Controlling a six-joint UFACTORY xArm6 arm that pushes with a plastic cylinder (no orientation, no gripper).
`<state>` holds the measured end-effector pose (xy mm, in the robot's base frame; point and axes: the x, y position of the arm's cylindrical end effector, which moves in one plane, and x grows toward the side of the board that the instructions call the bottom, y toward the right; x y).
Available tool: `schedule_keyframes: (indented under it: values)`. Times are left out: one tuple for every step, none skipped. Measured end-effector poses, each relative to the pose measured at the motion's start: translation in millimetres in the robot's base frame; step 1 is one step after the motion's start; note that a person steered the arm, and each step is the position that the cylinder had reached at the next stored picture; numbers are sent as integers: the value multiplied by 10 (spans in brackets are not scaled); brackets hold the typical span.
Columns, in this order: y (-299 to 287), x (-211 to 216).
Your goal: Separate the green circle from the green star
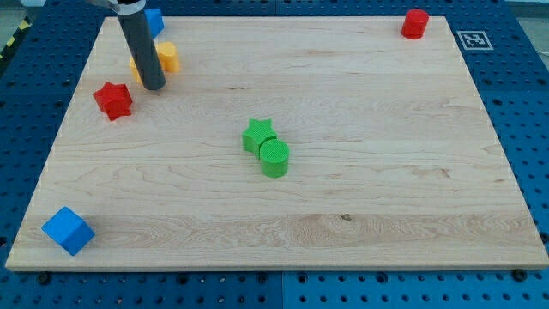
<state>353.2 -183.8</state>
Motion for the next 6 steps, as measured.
schedule_keyframes:
  values:
    - [0,3]
    - [259,205]
    - [627,582]
    - [867,1197]
    - [970,1372]
    - [1105,1372]
